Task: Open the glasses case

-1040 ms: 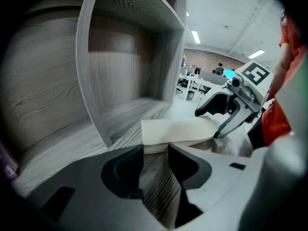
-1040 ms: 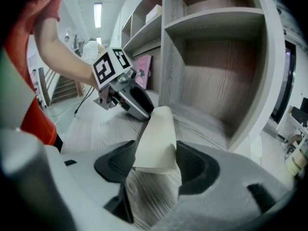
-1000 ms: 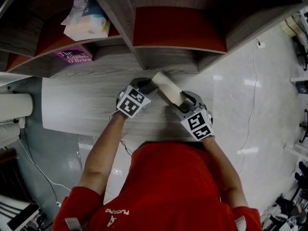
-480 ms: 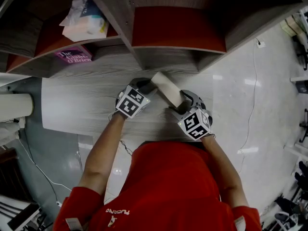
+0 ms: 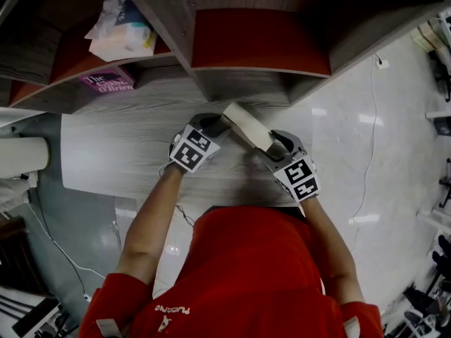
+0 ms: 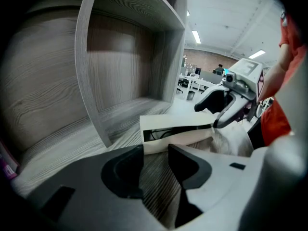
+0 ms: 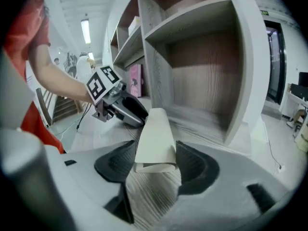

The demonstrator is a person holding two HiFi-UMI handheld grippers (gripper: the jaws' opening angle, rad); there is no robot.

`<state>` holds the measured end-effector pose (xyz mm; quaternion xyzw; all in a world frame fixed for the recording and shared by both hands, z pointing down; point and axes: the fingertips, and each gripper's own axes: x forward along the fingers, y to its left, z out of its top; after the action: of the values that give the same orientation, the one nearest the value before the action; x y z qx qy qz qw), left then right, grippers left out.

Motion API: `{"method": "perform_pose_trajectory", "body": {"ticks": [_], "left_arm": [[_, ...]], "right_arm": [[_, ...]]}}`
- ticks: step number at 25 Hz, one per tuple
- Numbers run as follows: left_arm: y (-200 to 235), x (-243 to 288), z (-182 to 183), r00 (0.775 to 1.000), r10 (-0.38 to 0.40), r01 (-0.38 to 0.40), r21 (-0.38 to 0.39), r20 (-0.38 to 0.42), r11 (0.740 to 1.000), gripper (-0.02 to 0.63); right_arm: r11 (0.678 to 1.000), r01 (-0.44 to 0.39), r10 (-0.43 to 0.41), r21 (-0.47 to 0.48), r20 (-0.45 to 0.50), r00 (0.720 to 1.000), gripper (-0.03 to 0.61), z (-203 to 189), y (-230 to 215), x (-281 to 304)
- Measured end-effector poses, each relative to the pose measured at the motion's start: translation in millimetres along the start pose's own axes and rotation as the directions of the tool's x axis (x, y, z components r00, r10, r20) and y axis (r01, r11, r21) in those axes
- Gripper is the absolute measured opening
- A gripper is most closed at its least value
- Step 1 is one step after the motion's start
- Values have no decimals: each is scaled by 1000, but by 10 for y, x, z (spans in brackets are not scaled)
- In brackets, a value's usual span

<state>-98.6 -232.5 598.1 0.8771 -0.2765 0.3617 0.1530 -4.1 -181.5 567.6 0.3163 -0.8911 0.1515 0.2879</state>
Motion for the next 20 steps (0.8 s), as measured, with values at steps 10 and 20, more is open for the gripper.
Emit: {"method": "perform_pose_trajectory", "body": {"ticks": [10,20], "left_arm": [[-8,5,3,1000,4,-4,0,-7,1000,158],[-28,14,-21,1000,13,-13,-28,-22,1000,158]], "right_arm": [[997,75,-75,-1,85,994,106,204,-249,-174],[984,177,-178,16,96,979,35,195,-590,-195]]}}
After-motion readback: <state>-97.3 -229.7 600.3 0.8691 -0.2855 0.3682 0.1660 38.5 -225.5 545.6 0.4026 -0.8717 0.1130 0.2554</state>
